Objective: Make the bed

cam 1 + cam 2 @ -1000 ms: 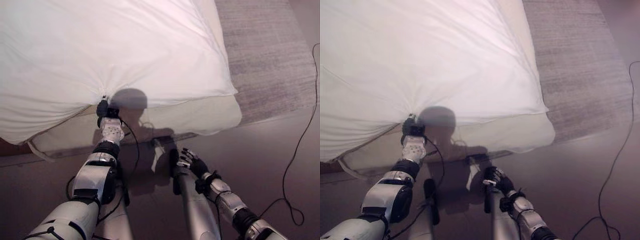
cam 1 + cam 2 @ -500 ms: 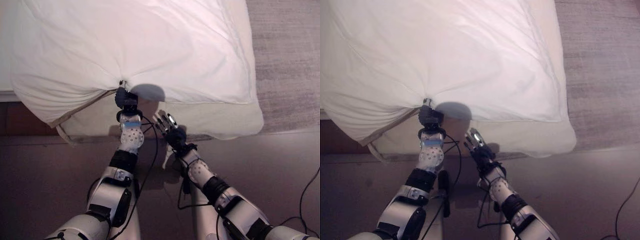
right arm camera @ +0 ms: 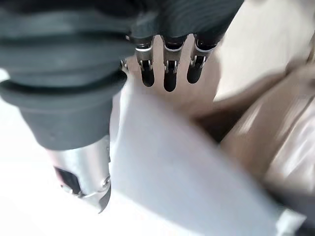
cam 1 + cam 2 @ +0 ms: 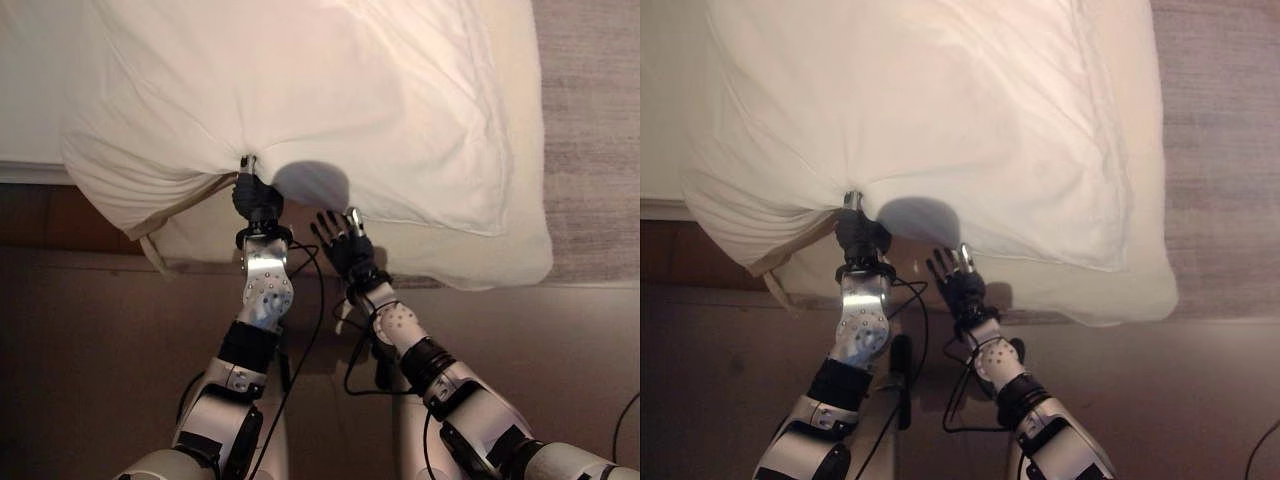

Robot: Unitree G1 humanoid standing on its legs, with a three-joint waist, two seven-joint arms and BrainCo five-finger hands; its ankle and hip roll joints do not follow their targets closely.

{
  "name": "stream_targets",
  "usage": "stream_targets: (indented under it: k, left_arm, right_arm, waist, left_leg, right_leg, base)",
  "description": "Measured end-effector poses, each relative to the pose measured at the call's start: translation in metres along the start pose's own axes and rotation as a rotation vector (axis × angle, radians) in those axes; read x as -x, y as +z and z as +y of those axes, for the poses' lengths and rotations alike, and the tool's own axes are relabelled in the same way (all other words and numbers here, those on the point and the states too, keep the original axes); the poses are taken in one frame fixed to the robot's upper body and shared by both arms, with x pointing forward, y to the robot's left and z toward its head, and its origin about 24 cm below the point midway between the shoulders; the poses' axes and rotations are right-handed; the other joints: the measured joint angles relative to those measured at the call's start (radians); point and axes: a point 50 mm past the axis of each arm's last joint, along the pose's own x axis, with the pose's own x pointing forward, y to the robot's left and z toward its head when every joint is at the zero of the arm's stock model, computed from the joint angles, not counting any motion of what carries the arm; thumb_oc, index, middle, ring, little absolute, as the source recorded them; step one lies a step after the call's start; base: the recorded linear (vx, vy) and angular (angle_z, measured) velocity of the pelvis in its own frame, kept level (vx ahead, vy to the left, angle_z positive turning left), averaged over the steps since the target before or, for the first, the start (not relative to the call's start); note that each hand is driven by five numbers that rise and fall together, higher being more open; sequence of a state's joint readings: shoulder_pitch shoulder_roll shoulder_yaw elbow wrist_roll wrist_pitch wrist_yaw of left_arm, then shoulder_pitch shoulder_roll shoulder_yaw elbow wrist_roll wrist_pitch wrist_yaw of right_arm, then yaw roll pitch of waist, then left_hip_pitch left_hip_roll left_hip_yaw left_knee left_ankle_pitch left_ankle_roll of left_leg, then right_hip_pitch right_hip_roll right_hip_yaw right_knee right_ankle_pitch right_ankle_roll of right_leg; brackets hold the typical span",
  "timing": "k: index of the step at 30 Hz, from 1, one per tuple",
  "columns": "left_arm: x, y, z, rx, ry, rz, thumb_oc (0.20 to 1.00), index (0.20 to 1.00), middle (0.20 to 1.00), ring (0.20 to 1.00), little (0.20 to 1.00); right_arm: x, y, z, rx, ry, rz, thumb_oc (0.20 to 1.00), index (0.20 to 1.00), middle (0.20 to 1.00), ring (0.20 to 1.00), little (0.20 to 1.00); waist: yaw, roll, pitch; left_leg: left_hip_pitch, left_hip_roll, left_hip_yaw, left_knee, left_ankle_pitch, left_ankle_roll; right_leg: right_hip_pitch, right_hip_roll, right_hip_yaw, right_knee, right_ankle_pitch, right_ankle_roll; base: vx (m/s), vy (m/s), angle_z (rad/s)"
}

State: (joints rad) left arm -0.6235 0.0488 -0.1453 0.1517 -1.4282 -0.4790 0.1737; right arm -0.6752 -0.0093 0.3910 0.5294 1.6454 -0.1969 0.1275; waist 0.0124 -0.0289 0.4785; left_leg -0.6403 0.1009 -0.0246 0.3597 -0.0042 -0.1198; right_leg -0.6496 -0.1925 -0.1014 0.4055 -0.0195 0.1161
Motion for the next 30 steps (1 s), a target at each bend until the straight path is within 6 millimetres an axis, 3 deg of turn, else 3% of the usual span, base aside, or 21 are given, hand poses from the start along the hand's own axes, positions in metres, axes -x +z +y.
stream_targets:
  k: [15, 30]
  left_arm:
    - [0.009, 0.014, 0.013, -0.146, 0.11, -0.074, 0.2, 0.2, 0.2, 0.2, 0.2]
    - [0.007, 0.029, 0.005, -0.226, 0.259, -0.212, 0.2, 0.2, 0.2, 0.2, 0.2]
  right_arm:
    - [0.0, 0.046, 0.036, -0.077, 0.168, -0.246, 1.0, 1.0, 1.0, 1.0, 1.0]
    - [0.005, 0.086, 0.029, -0.111, 0.03, -0.429, 1.0, 1.0, 1.0, 1.0, 1.0]
  waist:
    - [0.003, 0.012, 0.007]
    - [-0.001, 0.033, 0.019]
  left_leg:
    - [0.0, -0.003, 0.003, -0.019, 0.0, 0.0]
    - [0.002, -0.002, 0.011, -0.03, 0.0, 0.0]
  right_leg:
    - [-0.012, -0.005, -0.001, 0.003, -0.009, 0.0]
    - [-0.02, -0.006, 0.002, 0.004, -0.011, 0.001]
  base:
    - [0.02, 0.009, 0.01]
    - [0.01, 0.001, 0.0]
